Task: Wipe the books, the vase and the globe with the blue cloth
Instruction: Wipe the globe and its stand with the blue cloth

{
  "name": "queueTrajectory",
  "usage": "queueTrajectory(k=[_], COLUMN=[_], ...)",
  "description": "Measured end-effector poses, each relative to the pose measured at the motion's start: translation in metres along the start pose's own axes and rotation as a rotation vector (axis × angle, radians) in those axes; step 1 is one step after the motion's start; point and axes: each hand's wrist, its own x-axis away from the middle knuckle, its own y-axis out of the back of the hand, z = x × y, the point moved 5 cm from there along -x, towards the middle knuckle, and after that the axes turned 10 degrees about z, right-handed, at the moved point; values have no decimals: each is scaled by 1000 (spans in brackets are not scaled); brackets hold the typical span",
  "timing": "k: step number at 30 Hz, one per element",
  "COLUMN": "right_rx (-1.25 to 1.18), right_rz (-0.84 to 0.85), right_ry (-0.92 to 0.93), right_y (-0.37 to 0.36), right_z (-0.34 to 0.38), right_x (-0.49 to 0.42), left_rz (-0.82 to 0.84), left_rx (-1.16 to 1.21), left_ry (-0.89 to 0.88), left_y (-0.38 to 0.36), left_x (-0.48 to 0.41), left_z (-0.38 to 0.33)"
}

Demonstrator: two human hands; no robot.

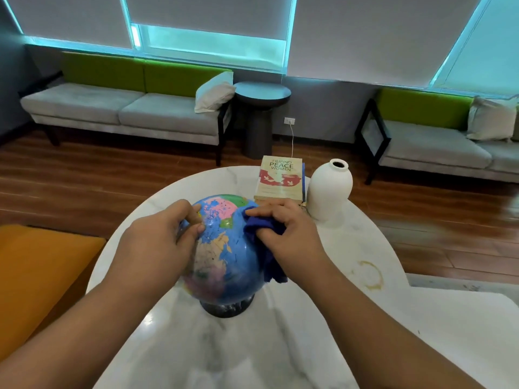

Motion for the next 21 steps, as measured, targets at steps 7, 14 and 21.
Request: queueTrajectory(k=[7, 14, 21], right_rx=[-442, -160, -67], right_rz=[-114, -275, -315], right_ry=[-470, 73, 22], right_y=[-12, -10, -31], right_z=[-90, -25, -71], right_x=[42, 44, 76], left_rz=[58, 85, 8], left_rx=[126, 61, 22], left_ry=[-116, -137, -69], left_y=[-7, -4, -2], left_x=[1, -6, -3], left_z=[-6, -5, -4])
